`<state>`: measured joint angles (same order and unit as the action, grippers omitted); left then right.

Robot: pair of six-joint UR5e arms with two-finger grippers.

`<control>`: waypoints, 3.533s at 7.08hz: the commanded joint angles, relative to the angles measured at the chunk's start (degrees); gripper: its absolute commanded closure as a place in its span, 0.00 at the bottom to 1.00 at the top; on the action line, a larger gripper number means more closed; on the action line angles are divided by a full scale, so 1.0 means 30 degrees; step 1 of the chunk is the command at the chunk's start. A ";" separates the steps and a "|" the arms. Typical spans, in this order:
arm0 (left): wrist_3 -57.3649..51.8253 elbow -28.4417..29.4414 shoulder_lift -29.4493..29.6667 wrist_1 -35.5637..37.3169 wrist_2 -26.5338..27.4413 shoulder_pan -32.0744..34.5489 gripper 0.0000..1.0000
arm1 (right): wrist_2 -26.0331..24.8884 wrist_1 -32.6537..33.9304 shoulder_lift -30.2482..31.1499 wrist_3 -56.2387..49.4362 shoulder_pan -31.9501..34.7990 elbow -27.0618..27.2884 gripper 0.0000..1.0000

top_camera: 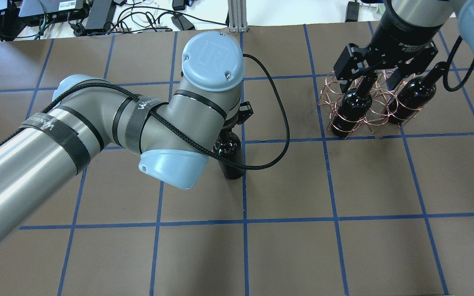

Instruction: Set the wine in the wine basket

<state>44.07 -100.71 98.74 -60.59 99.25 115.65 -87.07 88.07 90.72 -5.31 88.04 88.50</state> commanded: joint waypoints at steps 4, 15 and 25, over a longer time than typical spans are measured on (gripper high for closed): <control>0.0774 -0.0004 0.0017 -0.0571 -0.0093 0.0091 0.10 | -0.0070 0.0058 -0.0006 -0.0047 -0.0049 0.0001 0.00; -1.5446 0.5996 -0.2295 -1.0785 -0.2613 -1.0071 0.03 | 0.0017 0.0000 0.0023 0.0128 0.0010 0.0030 0.00; -1.6037 0.4542 -0.3468 -1.2351 -0.3113 -0.9811 0.00 | -0.0245 -0.0235 0.0226 -0.0076 -0.0078 -0.0028 0.00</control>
<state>-3.82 -85.31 88.78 -97.80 89.68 86.22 -87.73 87.28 90.91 -5.61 87.97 88.58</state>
